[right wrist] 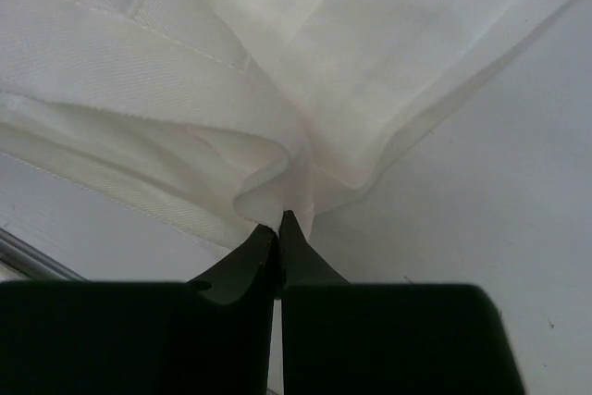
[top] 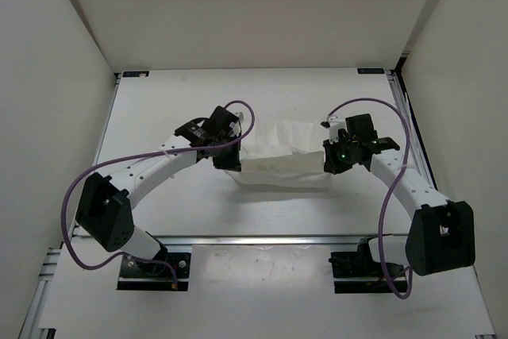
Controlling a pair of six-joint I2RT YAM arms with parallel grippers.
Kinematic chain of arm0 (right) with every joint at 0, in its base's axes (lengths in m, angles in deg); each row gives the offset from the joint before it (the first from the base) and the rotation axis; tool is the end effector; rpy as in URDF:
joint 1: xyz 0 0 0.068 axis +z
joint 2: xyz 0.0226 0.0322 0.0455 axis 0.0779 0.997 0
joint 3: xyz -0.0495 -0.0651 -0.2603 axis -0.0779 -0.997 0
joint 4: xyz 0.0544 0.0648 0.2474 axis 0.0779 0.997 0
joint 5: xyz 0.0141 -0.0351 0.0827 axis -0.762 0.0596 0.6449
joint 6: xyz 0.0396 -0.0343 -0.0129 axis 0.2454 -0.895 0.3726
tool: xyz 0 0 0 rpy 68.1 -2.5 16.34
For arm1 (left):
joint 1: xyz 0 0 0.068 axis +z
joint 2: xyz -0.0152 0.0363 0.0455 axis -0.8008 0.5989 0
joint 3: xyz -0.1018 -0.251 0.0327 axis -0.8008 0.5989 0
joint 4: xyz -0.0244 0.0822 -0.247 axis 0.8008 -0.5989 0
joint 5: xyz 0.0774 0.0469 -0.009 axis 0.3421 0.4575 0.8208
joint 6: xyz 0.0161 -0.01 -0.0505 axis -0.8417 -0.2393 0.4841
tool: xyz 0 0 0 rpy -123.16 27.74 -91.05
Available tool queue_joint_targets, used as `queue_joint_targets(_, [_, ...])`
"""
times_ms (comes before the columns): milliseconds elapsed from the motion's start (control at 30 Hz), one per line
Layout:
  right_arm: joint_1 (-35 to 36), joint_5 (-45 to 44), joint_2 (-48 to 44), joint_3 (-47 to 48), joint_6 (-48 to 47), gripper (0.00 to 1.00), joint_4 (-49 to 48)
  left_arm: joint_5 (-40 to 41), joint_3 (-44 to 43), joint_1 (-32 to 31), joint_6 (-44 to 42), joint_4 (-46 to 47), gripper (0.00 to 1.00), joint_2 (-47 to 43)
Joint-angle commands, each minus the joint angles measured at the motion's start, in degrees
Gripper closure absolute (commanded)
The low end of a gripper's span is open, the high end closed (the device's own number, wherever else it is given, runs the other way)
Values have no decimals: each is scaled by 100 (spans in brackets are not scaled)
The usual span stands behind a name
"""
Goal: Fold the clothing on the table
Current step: Fold the skirt
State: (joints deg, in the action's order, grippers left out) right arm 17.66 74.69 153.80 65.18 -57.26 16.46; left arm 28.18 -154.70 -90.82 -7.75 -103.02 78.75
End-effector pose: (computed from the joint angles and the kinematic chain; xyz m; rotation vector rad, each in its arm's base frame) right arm 0.2466 0.0666 0.2341 -0.6129 2.4489 0.3249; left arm 0.2398 -0.1878 0.2699 0.2084 2.7266 -0.4568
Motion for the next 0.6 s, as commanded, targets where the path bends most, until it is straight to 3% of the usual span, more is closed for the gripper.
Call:
queue_joint_targets(0, [-326,-1062,-15,-95,-431,96,345,397,129,157,-57,-465,100,-325])
queue_joint_targets(33, [-317,-1123,-50,-122,-431,92,310,414,164,192,3,-430,100,-342])
queue_joint_targets(100, [-300,-1202,-190,-122,-431,72,240,423,190,297,-49,-473,100,-386])
queue_joint_targets(233, [-150,-1578,-392,-210,-378,67,143,589,137,262,-110,-535,100,-360])
queue_joint_targets(267, [-150,-1658,-454,-219,-343,72,117,660,42,236,-102,-570,100,-308])
queue_joint_targets(333, [-168,-1721,-489,-228,-308,100,99,600,32,236,-128,-518,100,-281])
queue_joint_targets(567, [-343,-1440,-524,-166,-360,100,257,528,-29,166,-93,-544,100,-219])
